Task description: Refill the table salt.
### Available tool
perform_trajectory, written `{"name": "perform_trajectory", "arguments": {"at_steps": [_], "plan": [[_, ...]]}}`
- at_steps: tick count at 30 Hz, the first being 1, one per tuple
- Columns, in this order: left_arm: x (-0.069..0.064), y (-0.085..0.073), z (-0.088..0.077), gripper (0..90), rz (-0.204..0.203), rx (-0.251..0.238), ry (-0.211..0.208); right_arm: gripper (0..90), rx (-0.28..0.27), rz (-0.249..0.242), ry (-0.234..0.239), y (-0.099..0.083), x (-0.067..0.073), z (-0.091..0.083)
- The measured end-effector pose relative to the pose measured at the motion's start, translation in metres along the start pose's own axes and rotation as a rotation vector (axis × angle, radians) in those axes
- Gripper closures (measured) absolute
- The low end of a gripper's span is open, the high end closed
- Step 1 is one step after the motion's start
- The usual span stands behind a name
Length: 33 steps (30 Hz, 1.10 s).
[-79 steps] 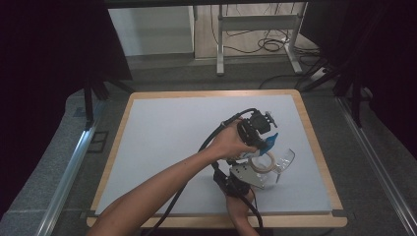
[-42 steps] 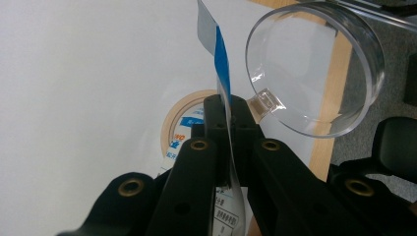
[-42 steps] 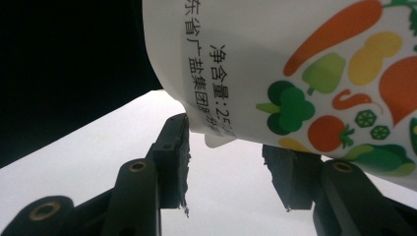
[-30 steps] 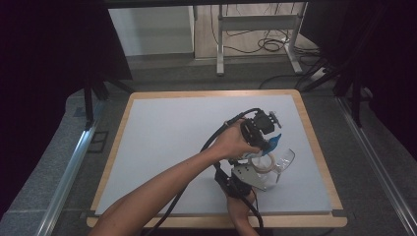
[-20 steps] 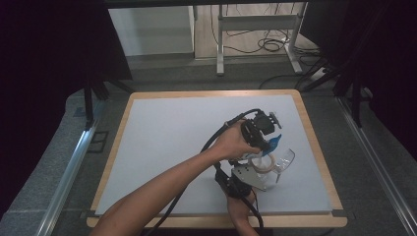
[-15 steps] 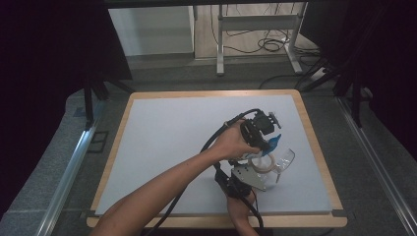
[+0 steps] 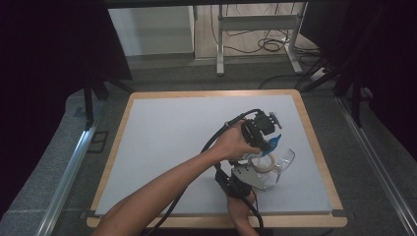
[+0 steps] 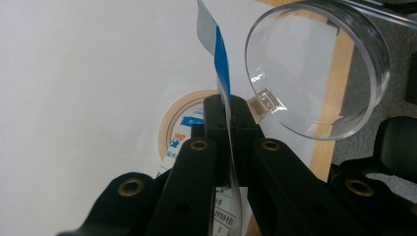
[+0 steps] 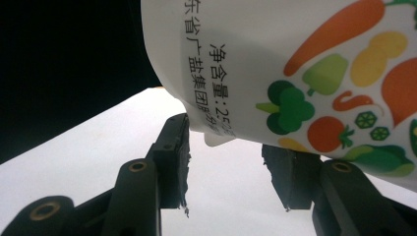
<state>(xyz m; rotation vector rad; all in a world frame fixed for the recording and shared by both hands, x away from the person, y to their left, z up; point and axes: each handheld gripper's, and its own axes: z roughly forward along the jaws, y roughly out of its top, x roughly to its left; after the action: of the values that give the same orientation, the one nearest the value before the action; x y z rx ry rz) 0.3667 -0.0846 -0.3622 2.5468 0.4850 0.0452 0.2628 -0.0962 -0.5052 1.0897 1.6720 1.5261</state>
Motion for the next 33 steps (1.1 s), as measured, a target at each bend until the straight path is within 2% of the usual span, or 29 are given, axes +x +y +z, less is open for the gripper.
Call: {"name": "perform_trajectory", "arguments": {"at_steps": [15, 33], "plan": [[-0.0033, 0.0016, -0.0008, 90.0, -0.002, 0.001, -0.001, 54.6, -0.006, -0.020, -0.029, -0.0003, -0.0004, 0.0023], [-0.0053, 0.0046, 0.0021, 90.0, -0.009, 0.011, -0.003, 55.1, -0.010, -0.027, -0.036, 0.0002, -0.0030, 0.0039]]}}
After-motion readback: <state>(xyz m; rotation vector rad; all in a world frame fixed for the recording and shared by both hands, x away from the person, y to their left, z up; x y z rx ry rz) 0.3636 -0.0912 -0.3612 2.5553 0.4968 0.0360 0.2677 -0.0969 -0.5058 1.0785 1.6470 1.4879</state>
